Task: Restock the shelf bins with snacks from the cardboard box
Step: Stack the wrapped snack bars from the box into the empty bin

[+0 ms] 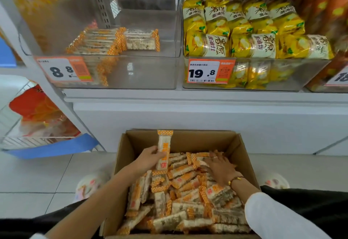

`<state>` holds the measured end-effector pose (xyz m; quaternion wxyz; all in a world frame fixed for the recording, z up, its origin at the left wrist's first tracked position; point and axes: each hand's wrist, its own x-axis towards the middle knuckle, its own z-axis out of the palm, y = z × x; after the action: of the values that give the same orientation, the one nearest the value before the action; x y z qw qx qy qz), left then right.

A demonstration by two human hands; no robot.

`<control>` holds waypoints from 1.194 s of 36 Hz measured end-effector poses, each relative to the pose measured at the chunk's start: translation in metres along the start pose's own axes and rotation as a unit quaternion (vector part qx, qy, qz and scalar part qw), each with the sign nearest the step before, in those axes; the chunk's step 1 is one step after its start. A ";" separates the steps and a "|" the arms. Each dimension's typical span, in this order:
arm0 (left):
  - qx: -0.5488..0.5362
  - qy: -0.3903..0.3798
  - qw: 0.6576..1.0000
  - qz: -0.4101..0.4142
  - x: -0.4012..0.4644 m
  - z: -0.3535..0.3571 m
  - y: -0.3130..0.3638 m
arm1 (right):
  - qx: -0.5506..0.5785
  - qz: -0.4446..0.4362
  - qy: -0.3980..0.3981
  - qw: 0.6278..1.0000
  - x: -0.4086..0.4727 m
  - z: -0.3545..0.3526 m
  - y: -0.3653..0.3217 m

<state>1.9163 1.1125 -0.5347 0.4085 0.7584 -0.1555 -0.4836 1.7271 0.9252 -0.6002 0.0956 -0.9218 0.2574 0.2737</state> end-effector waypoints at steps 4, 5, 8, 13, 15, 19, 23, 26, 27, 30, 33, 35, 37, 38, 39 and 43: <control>-0.015 -0.007 0.999 -0.032 0.004 0.006 -0.005 | 0.023 0.000 0.009 1.000 0.015 0.004 0.006; -0.020 -0.006 0.999 -0.039 0.006 0.006 -0.006 | 0.029 0.010 0.016 0.999 0.018 0.002 0.008; -0.014 -0.004 0.998 -0.063 0.005 0.006 -0.006 | 0.016 0.012 -0.007 1.000 0.025 -0.005 0.012; 0.003 -0.008 0.997 -0.072 -0.002 -0.004 0.003 | -0.054 -0.006 -0.021 0.998 0.014 -0.011 0.007; 0.026 -0.008 0.997 -0.066 -0.008 -0.012 0.012 | -0.060 -0.004 -0.041 0.997 0.006 -0.011 0.004; 0.068 0.011 0.996 -0.048 -0.027 -0.033 0.037 | -0.011 -0.043 0.047 0.998 -0.008 -0.029 -0.009; 0.102 0.062 0.993 -0.011 -0.056 -0.061 0.066 | 0.206 -0.115 0.135 0.962 -0.026 -0.078 -0.055; 0.143 0.128 0.981 0.022 -0.070 -0.082 0.075 | 0.524 -0.137 0.075 0.837 -0.050 -0.115 -0.099; 0.144 0.153 0.977 0.031 -0.072 -0.087 0.076 | 0.601 -0.136 0.062 0.785 -0.058 -0.126 -0.112; 0.099 0.182 0.977 0.049 -0.078 -0.089 0.083 | 0.730 -0.161 0.056 0.662 -0.073 -0.156 -0.138; -0.011 0.137 0.988 0.067 -0.085 -0.078 0.103 | 0.724 -0.208 0.066 0.655 -0.085 -0.184 -0.154; -0.075 0.102 0.987 0.103 -0.098 -0.069 0.119 | 0.687 -0.212 0.109 0.687 -0.088 -0.200 -0.162; -0.132 0.081 0.976 0.151 -0.105 -0.064 0.133 | 0.640 -0.199 0.169 0.722 -0.090 -0.215 -0.168; -0.144 0.077 0.970 0.180 -0.108 -0.064 0.140 | 0.616 -0.194 0.193 0.739 -0.090 -0.223 -0.170; -0.151 0.079 0.962 0.213 -0.112 -0.063 0.148 | 0.595 -0.192 0.213 0.751 -0.091 -0.230 -0.171; -0.156 0.122 0.930 0.310 -0.115 -0.069 0.170 | 0.538 -0.244 0.246 0.768 -0.099 -0.262 -0.179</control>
<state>1.9468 1.1124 -0.3209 0.6672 0.6522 -0.2543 -0.2545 1.8697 1.0357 -0.3212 0.5727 -0.7870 0.1436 -0.1786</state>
